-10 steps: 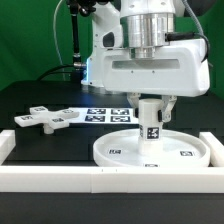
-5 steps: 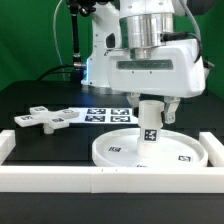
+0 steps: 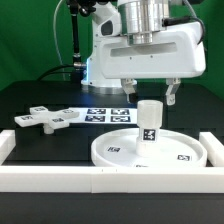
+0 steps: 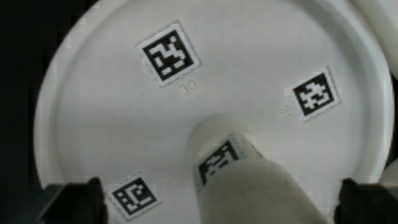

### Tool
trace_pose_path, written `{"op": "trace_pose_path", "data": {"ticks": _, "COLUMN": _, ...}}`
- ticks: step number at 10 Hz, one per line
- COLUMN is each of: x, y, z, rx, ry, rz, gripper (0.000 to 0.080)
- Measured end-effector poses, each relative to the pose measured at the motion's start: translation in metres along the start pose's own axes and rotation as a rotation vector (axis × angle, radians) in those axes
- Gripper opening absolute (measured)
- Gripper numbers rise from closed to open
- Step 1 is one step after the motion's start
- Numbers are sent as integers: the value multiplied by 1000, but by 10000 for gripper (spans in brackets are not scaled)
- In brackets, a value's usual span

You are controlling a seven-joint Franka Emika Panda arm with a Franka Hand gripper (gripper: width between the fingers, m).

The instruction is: Assemble round table

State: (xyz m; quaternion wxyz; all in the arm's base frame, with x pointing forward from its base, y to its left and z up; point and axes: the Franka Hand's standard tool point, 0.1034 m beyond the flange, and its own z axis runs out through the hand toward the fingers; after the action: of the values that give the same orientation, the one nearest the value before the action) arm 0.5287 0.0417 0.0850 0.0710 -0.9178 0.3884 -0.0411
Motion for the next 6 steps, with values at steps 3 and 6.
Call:
{"op": "trace_pose_path", "data": {"ticks": 3, "x": 0, "y": -1, "z": 2, "rx": -2, "ry": -1, "rz": -23, "gripper": 648}}
{"op": "trace_pose_path", "data": {"ticks": 6, "x": 3, "y": 16, "z": -2, "rx": -10, "ry": -2, "rz": -287, "gripper": 648}}
